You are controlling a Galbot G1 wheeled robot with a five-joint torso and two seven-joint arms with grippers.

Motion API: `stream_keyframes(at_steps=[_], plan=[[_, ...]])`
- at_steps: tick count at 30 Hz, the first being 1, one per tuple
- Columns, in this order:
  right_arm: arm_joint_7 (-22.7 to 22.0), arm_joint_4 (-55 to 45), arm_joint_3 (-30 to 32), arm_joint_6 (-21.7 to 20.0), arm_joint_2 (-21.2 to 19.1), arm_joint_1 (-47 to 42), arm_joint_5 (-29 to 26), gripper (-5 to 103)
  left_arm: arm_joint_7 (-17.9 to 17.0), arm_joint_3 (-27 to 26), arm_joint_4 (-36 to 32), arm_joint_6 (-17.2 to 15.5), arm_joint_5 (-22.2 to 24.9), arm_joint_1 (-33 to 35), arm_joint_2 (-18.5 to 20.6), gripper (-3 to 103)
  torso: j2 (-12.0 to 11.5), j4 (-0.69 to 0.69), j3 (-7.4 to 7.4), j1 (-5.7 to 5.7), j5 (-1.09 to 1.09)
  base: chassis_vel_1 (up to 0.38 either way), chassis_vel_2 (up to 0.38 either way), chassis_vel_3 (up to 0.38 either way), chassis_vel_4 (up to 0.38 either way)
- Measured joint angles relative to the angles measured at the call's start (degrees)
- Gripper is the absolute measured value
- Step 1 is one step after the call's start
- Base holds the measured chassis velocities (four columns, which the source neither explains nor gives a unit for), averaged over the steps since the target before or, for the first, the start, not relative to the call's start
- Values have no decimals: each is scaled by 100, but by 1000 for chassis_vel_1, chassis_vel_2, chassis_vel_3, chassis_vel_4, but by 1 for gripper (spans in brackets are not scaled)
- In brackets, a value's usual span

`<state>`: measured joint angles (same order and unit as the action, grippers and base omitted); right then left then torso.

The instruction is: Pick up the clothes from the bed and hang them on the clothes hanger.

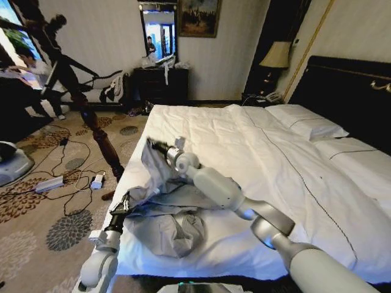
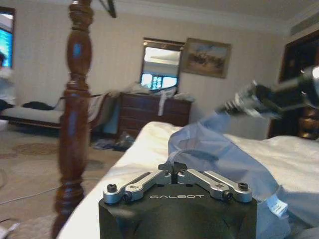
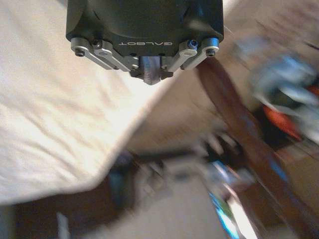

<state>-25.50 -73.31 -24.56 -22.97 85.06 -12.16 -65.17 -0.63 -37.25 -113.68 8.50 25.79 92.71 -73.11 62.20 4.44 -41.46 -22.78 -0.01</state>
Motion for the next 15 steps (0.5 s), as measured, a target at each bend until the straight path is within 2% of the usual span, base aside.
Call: stream_keyframes(at_steps=[1,2,3,4,6,7,8,9,11,12,13,14,15], plan=[[0,0,0,0,0,0,0,17,0,0,0,0,0,0,0,0,0,0,0,0,0,0,0,0,0],[-260,-43,-50,-162,1,-15,-3,23,-77,-39,25,-10,-63,10,-22,0,0,-1,0,0,0,0,0,0,0],[-355,-97,-79,-219,-15,-25,-3,23,-134,-64,47,-22,-102,11,-35,0,0,-1,0,1,0,0,0,0,0],[-448,-261,-122,-273,-86,-52,-2,28,-273,-138,111,-67,-175,11,-82,0,1,2,1,2,0,0,0,0,0],[-240,-494,-142,-143,-233,-119,-5,38,-508,-257,226,-141,-207,1,-165,0,1,5,1,2,1,0,0,0,0],[-240,-494,-142,-143,-233,-119,-5,38,-508,-257,226,-141,-207,1,-165,0,1,5,1,2,1,0,0,0,0],[23,-576,-149,13,-299,-151,12,44,-598,-301,276,-156,-215,0,-203,0,1,4,1,2,1,0,0,0,0],[529,-646,-164,341,-386,-193,92,44,-713,-355,335,-174,-220,-2,-249,0,0,4,1,2,1,0,0,0,0],[2027,-611,-208,1691,-511,-282,321,54,-963,-472,471,-211,-221,-5,-351,0,1,2,1,2,1,0,0,0,0],[2687,-525,-202,2163,-549,-297,481,60,-1061,-539,528,-221,-221,-15,-396,0,1,1,2,3,1,0,0,0,0],[2687,-525,-202,2163,-549,-297,481,60,-1061,-539,528,-221,-221,-15,-396,0,1,1,2,3,1,0,0,0,0],[3135,-467,-205,2416,-572,-301,618,66,-1126,-605,580,-227,-218,-35,-436,0,1,2,1,3,2,0,0,0,0],[3325,-433,-224,2542,-591,-296,693,71,-1193,-679,627,-237,-190,-56,-477,0,1,2,1,2,1,0,0,0,0]])
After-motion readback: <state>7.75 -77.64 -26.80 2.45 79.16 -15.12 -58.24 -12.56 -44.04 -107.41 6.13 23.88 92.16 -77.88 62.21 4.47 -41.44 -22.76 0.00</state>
